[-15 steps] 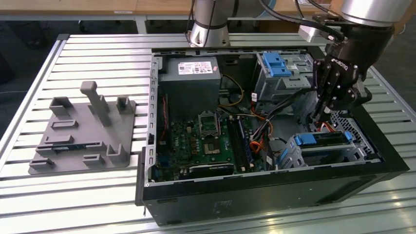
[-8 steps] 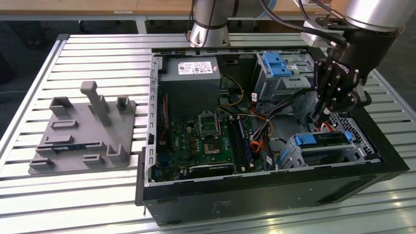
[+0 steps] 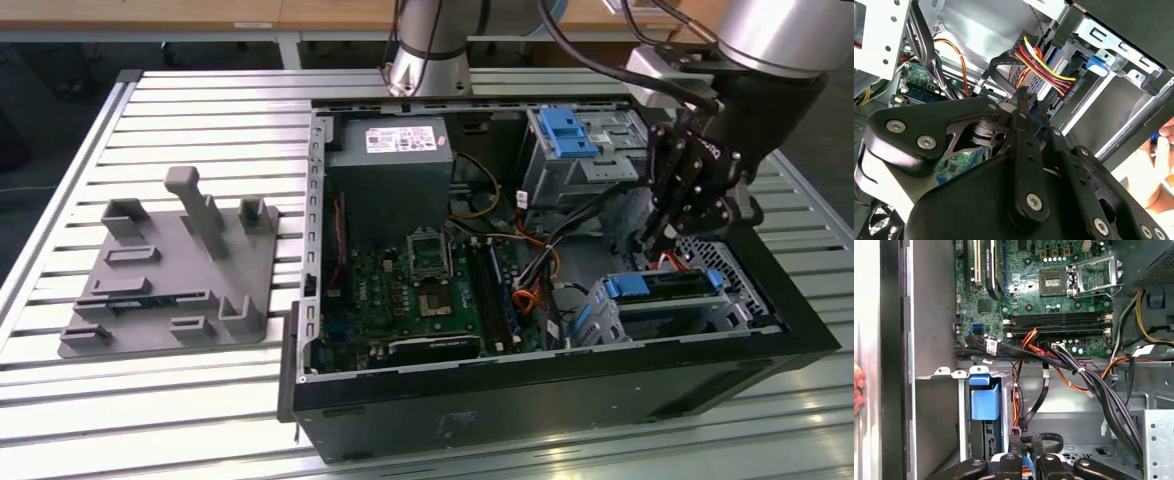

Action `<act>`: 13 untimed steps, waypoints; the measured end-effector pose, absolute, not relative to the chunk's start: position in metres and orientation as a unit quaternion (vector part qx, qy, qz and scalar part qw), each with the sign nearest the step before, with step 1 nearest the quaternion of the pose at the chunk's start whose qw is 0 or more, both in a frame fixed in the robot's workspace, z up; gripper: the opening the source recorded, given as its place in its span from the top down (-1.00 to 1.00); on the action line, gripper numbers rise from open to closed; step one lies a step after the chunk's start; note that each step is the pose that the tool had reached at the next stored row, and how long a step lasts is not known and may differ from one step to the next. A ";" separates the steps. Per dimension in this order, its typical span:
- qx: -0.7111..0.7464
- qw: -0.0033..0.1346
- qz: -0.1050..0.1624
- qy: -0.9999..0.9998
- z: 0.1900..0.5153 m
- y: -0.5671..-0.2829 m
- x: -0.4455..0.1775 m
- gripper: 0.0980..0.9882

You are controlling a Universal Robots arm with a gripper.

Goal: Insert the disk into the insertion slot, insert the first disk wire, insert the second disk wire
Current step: 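Insert the second disk wire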

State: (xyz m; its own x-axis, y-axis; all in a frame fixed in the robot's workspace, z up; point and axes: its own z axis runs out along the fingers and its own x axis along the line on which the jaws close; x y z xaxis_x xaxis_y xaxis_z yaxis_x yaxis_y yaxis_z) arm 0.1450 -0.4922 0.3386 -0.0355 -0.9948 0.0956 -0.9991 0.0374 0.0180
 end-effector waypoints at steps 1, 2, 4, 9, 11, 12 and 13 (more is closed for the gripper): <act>0.693 0.039 0.025 -0.719 0.339 -0.494 0.145 0.77; 0.693 0.037 0.023 -0.719 0.339 -0.495 0.145 0.77; 0.694 0.036 0.022 -0.719 0.340 -0.499 0.145 0.77; 0.694 0.036 0.022 -0.719 0.341 -0.508 0.145 0.77; 0.694 0.033 0.019 -0.719 0.341 -0.512 0.145 0.77; 0.694 0.031 0.016 -0.719 0.341 -0.514 0.145 0.77; 0.694 0.028 0.013 -0.719 0.341 -0.516 0.145 0.77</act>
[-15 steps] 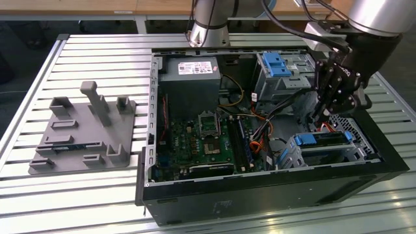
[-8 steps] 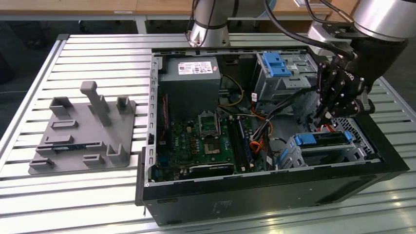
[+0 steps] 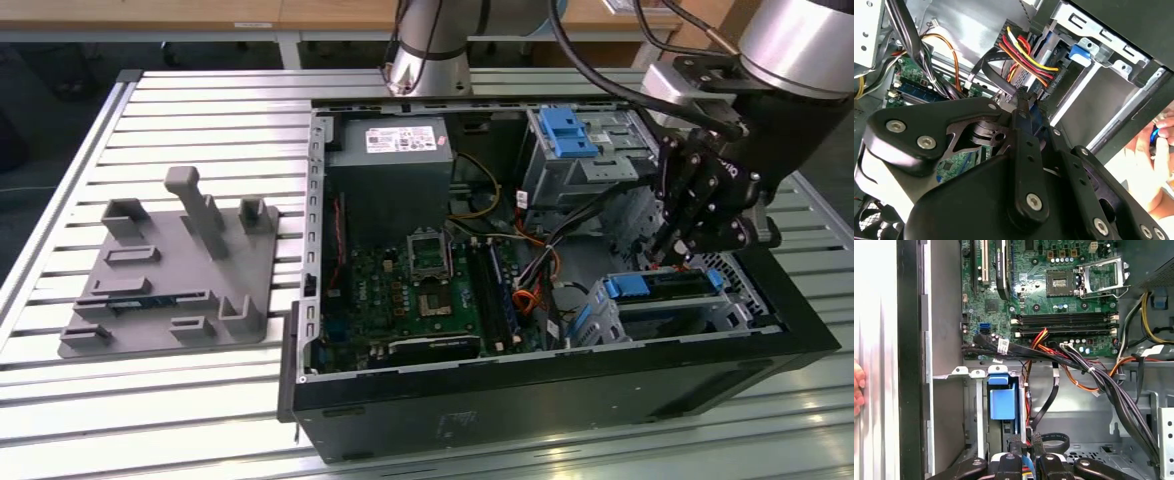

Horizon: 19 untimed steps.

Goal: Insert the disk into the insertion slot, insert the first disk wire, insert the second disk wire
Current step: 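Insert the second disk wire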

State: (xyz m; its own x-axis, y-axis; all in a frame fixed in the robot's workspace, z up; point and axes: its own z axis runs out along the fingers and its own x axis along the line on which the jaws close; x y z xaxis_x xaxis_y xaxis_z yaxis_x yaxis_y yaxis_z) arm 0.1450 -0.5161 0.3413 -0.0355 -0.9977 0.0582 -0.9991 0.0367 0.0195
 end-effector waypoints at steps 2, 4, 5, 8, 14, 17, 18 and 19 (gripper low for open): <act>0.694 0.021 0.007 -0.720 0.341 -0.520 0.145 0.77; 0.694 0.015 0.000 -0.720 0.341 -0.523 0.145 0.77; 0.694 0.012 -0.003 -0.720 0.341 -0.525 0.145 0.77; 0.694 0.004 -0.012 -0.719 0.341 -0.531 0.145 0.77; 0.694 -0.010 -0.026 -0.719 0.341 -0.541 0.145 0.77; 0.694 -0.010 -0.026 -0.719 0.341 -0.541 0.145 0.77; 0.694 -0.010 -0.026 -0.719 0.341 -0.541 0.145 0.77; 0.694 -0.010 -0.026 -0.719 0.341 -0.541 0.145 0.77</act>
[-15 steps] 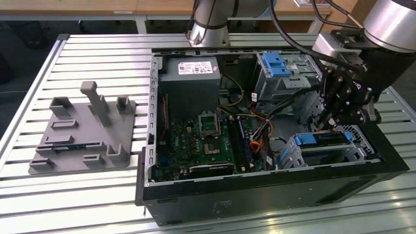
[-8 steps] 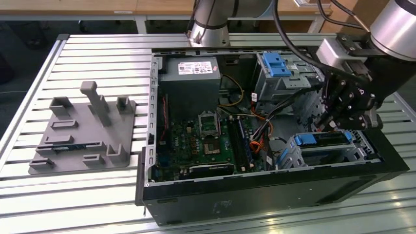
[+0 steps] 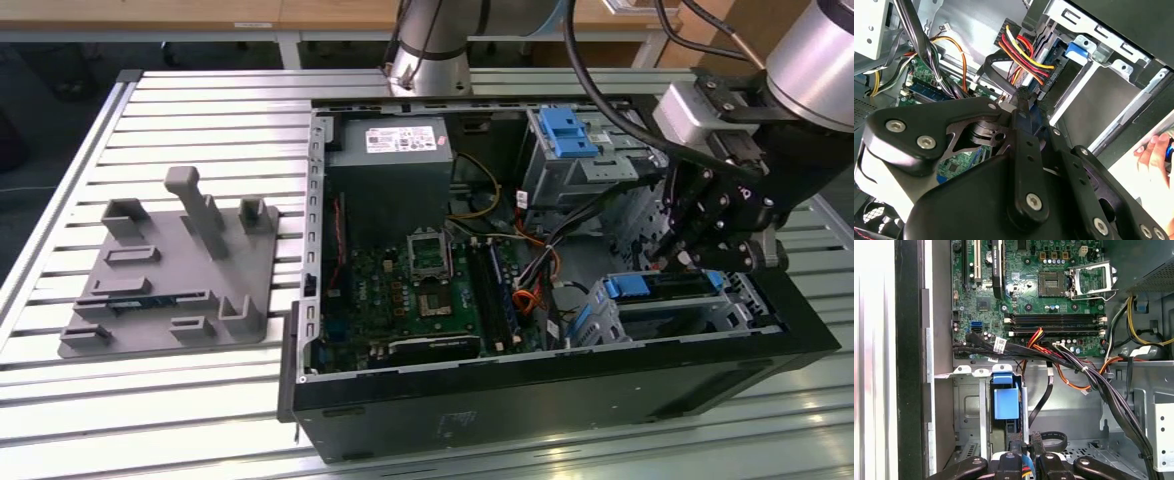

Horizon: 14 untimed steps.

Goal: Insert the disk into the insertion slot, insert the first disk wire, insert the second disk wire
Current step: 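Insert the second disk wire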

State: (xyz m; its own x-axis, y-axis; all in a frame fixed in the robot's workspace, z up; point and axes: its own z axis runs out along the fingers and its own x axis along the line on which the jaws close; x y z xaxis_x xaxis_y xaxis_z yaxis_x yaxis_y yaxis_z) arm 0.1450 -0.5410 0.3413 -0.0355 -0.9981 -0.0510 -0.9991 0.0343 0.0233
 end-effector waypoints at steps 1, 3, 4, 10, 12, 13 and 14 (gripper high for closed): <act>-0.694 0.010 0.026 0.719 0.341 -0.541 0.145 0.77; -0.694 0.010 0.026 0.719 0.341 -0.541 0.145 0.77; -0.694 0.010 0.026 0.719 0.341 -0.541 0.145 0.77; -0.694 0.010 0.026 0.719 0.341 -0.544 0.146 0.77; -0.694 0.010 0.026 0.719 0.341 -0.545 0.146 0.77; -0.694 0.010 0.026 0.719 0.340 -0.545 0.146 0.77; -0.694 0.010 0.026 0.719 0.340 -0.546 0.146 0.77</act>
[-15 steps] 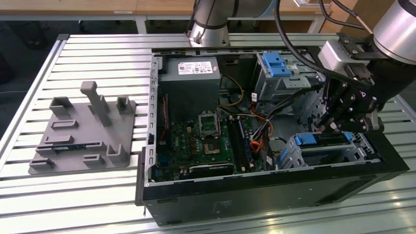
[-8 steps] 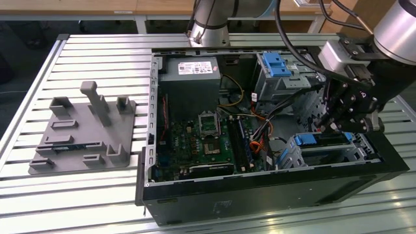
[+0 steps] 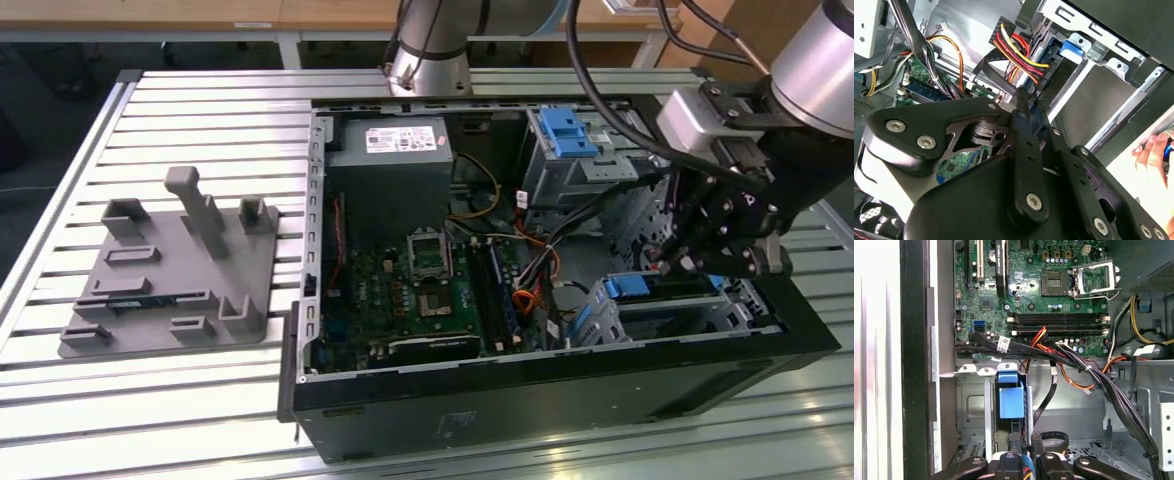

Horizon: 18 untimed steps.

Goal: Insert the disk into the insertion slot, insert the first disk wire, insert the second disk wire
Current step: 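Insert the second disk wire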

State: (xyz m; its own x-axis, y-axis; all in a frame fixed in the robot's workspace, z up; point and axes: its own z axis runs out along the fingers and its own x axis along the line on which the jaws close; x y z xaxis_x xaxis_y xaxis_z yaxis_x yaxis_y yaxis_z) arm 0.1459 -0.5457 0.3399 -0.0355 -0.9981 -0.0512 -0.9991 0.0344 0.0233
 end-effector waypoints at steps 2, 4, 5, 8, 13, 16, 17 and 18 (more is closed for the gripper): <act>-0.694 0.010 0.026 0.719 0.339 -0.546 0.146 0.77; -0.694 0.010 0.026 0.719 0.339 -0.546 0.146 0.77; -0.694 0.010 0.026 0.719 0.339 -0.546 0.146 0.77; -0.694 0.010 0.026 0.719 0.338 -0.546 0.147 0.77; -0.694 0.010 0.026 0.719 0.337 -0.546 0.147 0.77; -0.694 0.010 0.026 0.719 0.336 -0.546 0.147 0.77; -0.694 0.010 0.026 0.719 0.336 -0.546 0.147 0.77; -0.694 0.011 0.026 0.719 0.335 -0.546 0.147 0.77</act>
